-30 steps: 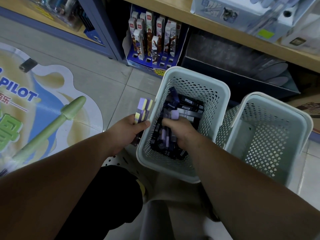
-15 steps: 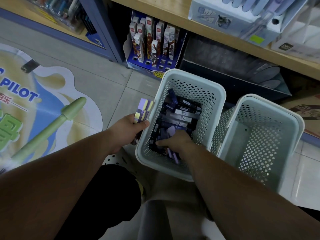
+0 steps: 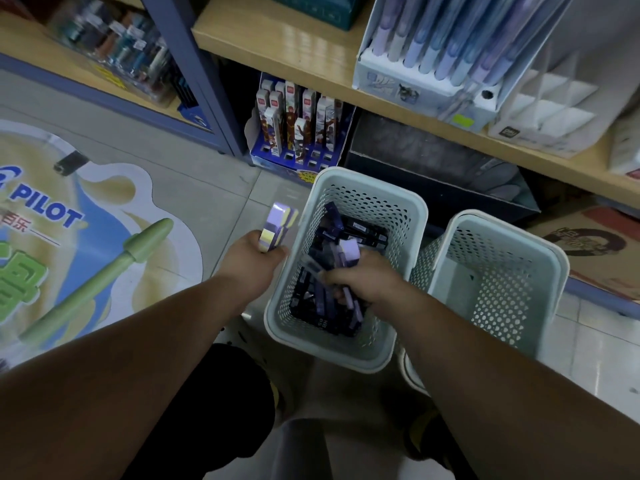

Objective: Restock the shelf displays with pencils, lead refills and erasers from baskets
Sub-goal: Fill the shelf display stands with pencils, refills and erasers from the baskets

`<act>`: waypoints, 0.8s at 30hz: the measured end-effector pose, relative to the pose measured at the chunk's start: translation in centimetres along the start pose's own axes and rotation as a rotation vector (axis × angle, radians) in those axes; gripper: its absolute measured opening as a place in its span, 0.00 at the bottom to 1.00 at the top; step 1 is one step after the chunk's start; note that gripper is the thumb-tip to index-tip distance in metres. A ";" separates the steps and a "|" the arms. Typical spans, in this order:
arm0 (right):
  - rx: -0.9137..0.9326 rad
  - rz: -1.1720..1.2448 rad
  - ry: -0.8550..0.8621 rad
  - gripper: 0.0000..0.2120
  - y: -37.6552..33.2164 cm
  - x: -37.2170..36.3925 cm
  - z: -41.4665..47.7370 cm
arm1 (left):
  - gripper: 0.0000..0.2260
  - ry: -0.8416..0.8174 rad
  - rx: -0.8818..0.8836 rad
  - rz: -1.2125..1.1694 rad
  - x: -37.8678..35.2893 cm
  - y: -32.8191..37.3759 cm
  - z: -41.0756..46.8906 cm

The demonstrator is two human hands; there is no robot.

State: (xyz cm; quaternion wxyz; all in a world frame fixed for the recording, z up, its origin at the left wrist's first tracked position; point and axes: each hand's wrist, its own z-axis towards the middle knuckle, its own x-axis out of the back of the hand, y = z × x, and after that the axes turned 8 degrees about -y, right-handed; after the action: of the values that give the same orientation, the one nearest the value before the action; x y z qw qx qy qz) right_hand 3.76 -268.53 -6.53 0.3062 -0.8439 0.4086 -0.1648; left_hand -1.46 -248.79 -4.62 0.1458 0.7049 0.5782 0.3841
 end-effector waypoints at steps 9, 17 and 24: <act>0.336 0.125 0.008 0.10 -8.9 4.8 -11.2 | 0.05 -0.250 -0.093 -0.524 -1.4 10.5 -6.8; 0.510 0.116 -0.012 0.11 -11.6 8.3 -22.6 | 0.03 -0.376 -0.257 -0.671 -3.5 19.6 -15.8; 0.585 0.134 0.073 0.07 -11.0 11.2 -29.4 | 0.04 -0.390 -0.354 -0.612 -6.3 23.1 -21.2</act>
State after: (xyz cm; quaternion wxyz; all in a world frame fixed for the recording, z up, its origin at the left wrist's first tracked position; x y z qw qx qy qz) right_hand 1.54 -283.38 23.25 0.5316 -0.6847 0.4090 -0.2851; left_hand -0.49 -266.35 22.13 0.4795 0.5239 0.6479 0.2754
